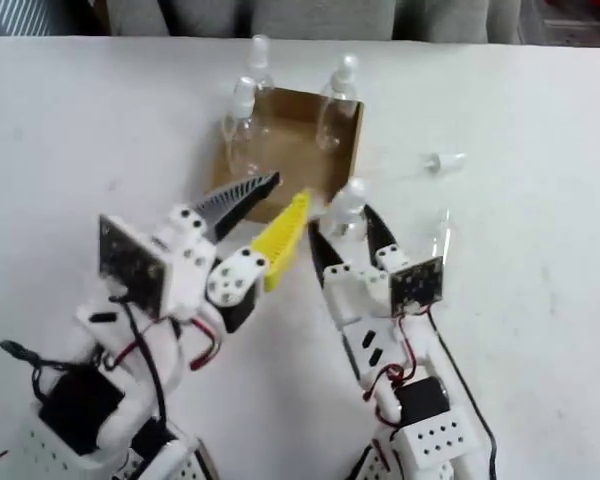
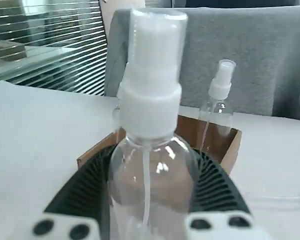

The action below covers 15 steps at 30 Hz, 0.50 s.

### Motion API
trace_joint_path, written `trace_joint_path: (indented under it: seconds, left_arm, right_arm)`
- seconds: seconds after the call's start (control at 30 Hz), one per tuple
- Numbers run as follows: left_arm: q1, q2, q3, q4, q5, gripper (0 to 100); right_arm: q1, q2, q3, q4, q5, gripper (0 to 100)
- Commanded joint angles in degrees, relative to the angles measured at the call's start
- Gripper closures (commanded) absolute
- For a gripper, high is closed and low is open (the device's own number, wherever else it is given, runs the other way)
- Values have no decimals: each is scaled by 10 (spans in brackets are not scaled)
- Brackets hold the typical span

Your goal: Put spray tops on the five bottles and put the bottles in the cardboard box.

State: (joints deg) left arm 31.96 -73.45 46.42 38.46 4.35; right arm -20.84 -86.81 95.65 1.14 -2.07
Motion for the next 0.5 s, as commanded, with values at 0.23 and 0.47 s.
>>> trace_joint_path:
  seconds: [0.23,0.47]
  left_arm:
    - [-118,-164,168,1,-7,978]
    - [-211,-311,324,1,-5,978]
  right_arm:
    - [49,-1,-142,29,-25,984]
    - [48,80,-242,36,-23,984]
